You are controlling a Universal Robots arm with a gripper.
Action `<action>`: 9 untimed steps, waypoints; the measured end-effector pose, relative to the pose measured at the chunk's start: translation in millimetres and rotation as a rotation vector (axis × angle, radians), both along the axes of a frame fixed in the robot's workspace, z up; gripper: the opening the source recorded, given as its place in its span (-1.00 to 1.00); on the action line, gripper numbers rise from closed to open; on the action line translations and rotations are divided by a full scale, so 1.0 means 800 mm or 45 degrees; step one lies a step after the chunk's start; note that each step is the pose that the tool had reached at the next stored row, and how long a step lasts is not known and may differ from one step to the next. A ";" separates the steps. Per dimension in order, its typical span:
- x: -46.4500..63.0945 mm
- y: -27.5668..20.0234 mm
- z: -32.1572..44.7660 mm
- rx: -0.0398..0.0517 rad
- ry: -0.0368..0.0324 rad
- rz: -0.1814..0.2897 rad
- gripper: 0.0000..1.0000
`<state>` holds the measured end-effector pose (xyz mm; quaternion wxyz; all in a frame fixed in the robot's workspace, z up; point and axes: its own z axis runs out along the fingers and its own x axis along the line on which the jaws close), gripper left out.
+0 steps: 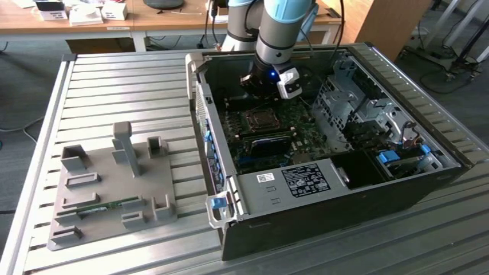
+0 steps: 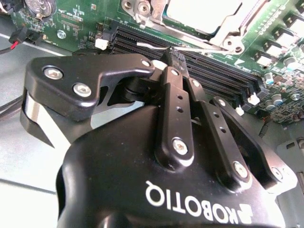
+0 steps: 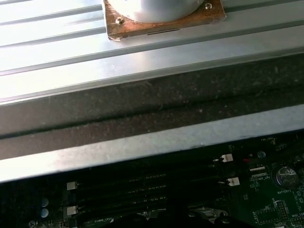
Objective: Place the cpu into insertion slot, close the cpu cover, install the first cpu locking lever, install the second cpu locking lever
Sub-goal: 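Install the first cpu locking lever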
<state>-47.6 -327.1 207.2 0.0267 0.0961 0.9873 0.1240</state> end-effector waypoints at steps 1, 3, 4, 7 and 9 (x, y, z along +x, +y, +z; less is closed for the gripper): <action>0.000 0.0000 -0.0006 0.000 0.0000 0.000 -0.79; 0.000 0.0000 -0.0019 0.000 0.0000 0.000 -0.79; 0.000 0.0000 -0.0026 0.000 0.0000 0.000 -0.79; 0.001 0.0000 -0.0044 0.000 0.0000 0.000 -0.79; 0.001 0.0000 -0.0057 0.000 0.0000 0.000 -0.79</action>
